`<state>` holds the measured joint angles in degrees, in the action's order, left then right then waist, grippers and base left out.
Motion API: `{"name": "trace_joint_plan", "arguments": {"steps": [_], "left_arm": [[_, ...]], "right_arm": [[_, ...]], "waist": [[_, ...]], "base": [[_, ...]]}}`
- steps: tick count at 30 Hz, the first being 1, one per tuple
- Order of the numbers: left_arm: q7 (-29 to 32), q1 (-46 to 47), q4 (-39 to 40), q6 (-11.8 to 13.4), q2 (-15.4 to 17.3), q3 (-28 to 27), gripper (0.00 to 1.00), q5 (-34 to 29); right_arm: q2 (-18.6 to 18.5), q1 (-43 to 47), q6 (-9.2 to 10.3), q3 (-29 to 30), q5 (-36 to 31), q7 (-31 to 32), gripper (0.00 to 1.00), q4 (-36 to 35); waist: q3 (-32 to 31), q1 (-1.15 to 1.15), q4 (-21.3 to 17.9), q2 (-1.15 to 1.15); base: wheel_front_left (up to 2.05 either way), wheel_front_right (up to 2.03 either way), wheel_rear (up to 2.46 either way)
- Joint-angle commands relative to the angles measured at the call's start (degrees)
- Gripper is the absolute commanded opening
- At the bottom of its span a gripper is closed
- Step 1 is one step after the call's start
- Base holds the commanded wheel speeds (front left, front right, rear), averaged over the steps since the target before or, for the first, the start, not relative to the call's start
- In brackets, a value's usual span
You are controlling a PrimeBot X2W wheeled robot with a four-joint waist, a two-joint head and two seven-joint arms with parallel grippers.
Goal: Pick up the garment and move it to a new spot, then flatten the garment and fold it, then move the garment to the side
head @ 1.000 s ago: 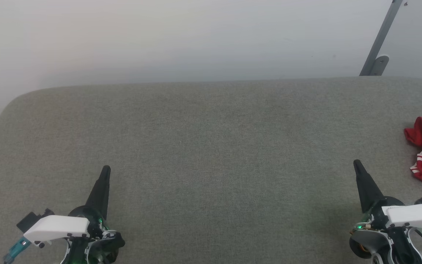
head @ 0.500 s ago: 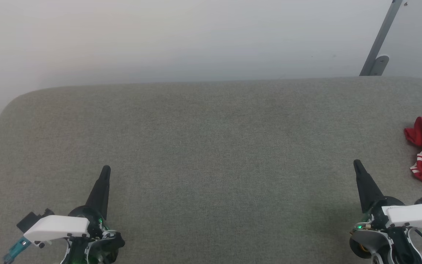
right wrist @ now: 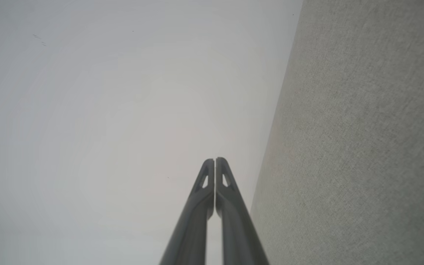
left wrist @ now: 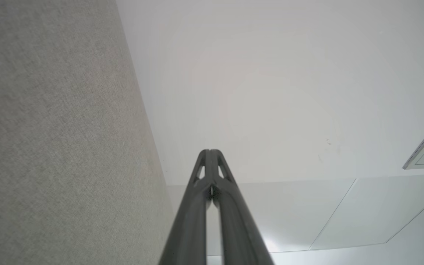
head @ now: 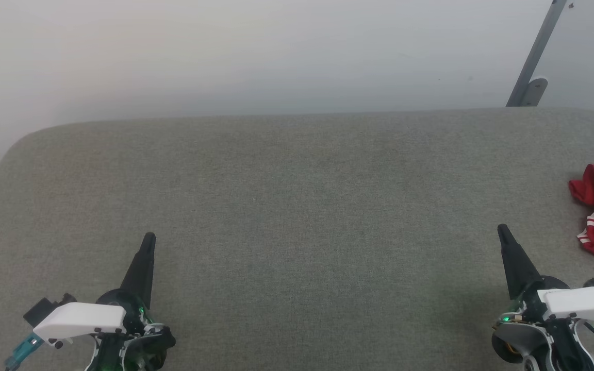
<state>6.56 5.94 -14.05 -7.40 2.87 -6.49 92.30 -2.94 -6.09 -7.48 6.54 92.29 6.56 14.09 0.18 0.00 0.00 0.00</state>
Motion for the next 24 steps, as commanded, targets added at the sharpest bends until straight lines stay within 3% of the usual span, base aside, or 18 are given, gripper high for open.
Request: {"name": "trace_joint_plan", "arguments": {"steps": [1, 24], "left_arm": [[0.2, 0.7, 0.0, -0.2, -0.2, -0.1, 0.00, 0.2], [0.2, 0.7, 0.0, -0.2, -0.2, -0.1, 0.00, 0.2]], "right_arm": [[0.2, -0.3, -0.02, 0.1, 0.2, 0.2, 0.00, -0.2], [0.2, -0.3, -0.02, 0.0, 0.2, 0.1, 0.00, -0.2]], "waist": [[0.0, 0.00, 0.0, 0.00], [0.0, 0.00, 0.0, 0.00]], "base": [[0.00, 0.00, 0.00], [0.00, 0.00, 0.00]]}}
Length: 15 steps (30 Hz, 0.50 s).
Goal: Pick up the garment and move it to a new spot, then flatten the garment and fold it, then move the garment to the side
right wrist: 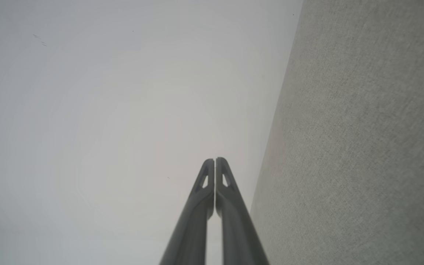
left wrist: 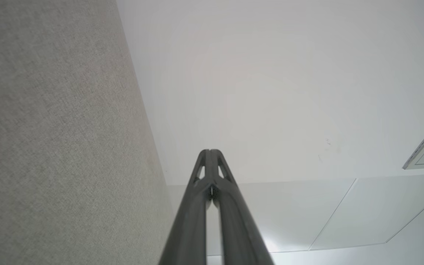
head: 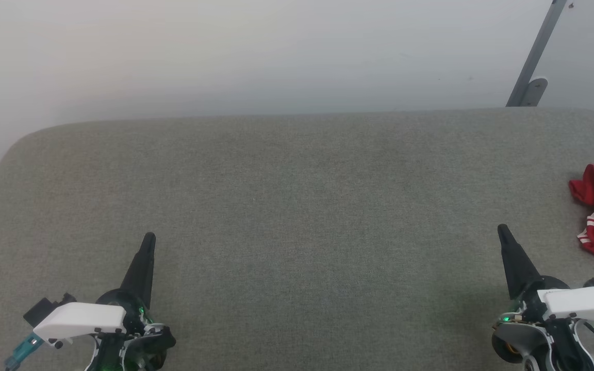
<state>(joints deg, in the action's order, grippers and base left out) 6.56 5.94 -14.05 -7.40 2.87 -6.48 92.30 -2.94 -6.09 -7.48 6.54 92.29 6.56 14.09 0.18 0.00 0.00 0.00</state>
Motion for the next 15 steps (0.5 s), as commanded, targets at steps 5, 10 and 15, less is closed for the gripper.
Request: {"name": "trace_joint_plan", "arguments": {"steps": [5, 10, 15], "left_arm": [[0.2, 0.7, 0.0, -0.2, -0.2, -0.2, 0.00, 0.2], [0.2, 0.7, 0.0, -0.2, -0.2, -0.1, 0.00, 0.2], [0.2, 0.7, 0.0, -0.2, -0.2, -0.1, 0.00, 0.2]], "right_arm": [[0.2, -0.3, -0.02, 0.0, 0.2, 0.2, 0.00, -0.2], [0.2, -0.3, -0.02, 0.0, 0.2, 0.1, 0.00, -0.2], [0.2, -0.3, -0.02, 0.0, 0.2, 0.1, 0.00, -0.2]], "waist": [[0.0, 0.00, 0.0, 0.00], [0.0, 0.00, 0.0, 0.00], [0.0, 0.00, 0.0, 0.00]], "base": [[0.00, 0.00, 0.00], [0.00, 0.00, 0.00], [0.00, 0.00, 0.00]]}}
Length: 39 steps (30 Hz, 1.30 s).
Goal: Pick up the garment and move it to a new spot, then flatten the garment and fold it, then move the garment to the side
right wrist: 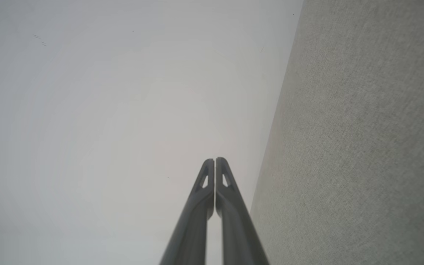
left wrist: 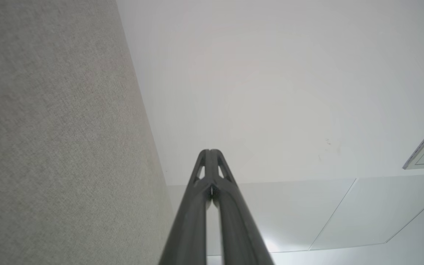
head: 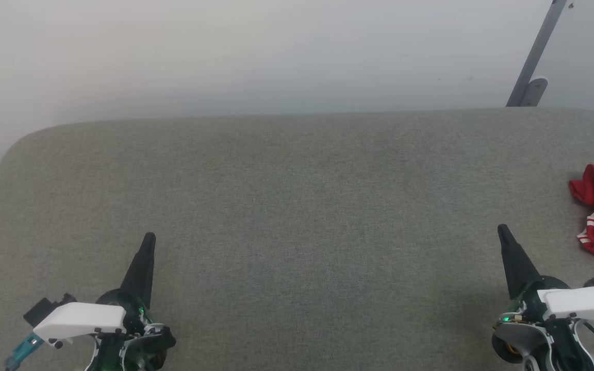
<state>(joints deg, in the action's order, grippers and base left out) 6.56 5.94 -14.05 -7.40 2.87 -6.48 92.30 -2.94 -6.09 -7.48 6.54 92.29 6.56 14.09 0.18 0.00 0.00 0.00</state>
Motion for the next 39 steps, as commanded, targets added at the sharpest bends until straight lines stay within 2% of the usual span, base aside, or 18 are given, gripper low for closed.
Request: {"name": "trace_joint_plan", "arguments": {"steps": [1, 39], "left_arm": [[0.2, 0.7, 0.0, -0.2, -0.2, -0.1, 0.00, 0.2], [0.1, 0.7, 0.0, -0.2, -0.2, -0.1, 0.00, 0.2]], "right_arm": [[0.2, -0.3, -0.02, 0.0, 0.2, 0.1, 0.00, -0.2], [0.2, -0.3, -0.02, 0.0, 0.2, 0.1, 0.00, -0.2]], "waist": [[0.0, 0.00, 0.0, 0.00], [0.0, 0.00, 0.0, 0.00]], "base": [[0.00, 0.00, 0.00], [0.00, 0.00, 0.00]]}}
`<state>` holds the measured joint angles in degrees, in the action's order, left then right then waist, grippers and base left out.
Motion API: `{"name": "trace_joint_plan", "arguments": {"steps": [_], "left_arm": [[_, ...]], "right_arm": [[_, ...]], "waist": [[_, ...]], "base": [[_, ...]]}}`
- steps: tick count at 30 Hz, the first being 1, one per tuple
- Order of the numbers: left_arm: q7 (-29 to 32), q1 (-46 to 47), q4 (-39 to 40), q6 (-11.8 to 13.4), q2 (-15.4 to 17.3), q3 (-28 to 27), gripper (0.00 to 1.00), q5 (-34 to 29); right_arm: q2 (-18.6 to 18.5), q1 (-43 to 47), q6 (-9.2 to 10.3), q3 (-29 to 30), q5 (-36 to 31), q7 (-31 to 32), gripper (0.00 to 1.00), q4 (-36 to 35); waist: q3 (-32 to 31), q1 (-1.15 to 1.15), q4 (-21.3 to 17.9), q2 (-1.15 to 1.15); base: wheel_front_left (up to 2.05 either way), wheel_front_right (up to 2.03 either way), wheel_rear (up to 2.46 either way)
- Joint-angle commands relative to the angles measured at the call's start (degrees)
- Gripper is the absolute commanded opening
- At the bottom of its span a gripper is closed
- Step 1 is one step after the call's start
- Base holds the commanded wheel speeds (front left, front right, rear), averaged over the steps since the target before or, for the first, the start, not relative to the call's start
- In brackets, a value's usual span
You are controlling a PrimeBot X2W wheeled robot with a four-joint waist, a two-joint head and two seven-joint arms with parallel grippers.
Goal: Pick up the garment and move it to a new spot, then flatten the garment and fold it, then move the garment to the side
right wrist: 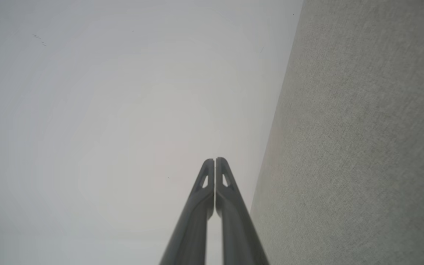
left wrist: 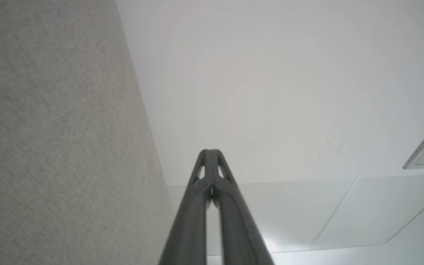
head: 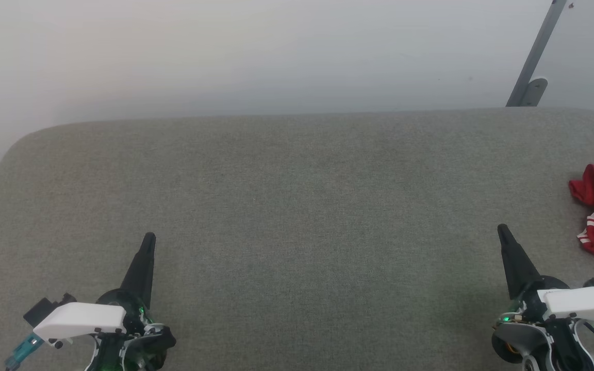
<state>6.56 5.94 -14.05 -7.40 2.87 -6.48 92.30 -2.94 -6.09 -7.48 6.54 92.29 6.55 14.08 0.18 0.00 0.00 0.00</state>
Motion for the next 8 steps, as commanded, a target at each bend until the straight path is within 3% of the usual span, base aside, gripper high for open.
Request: {"name": "trace_joint_plan", "arguments": {"steps": [1, 8], "left_arm": [[0.1, 0.7, 0.0, -0.2, -0.2, -0.1, 0.00, 0.2], [0.1, 0.7, 0.0, -0.2, -0.2, -0.1, 0.00, 0.2]], "right_arm": [[0.2, -0.3, -0.02, 0.0, 0.2, 0.1, 0.00, -0.2], [0.2, -0.3, -0.02, 0.0, 0.2, 0.2, 0.00, -0.2]], "waist": [[0.0, 0.00, 0.0, 0.00], [0.0, 0.00, 0.0, 0.00]], "base": [[0.00, 0.00, 0.00], [0.00, 0.00, 0.00]]}}
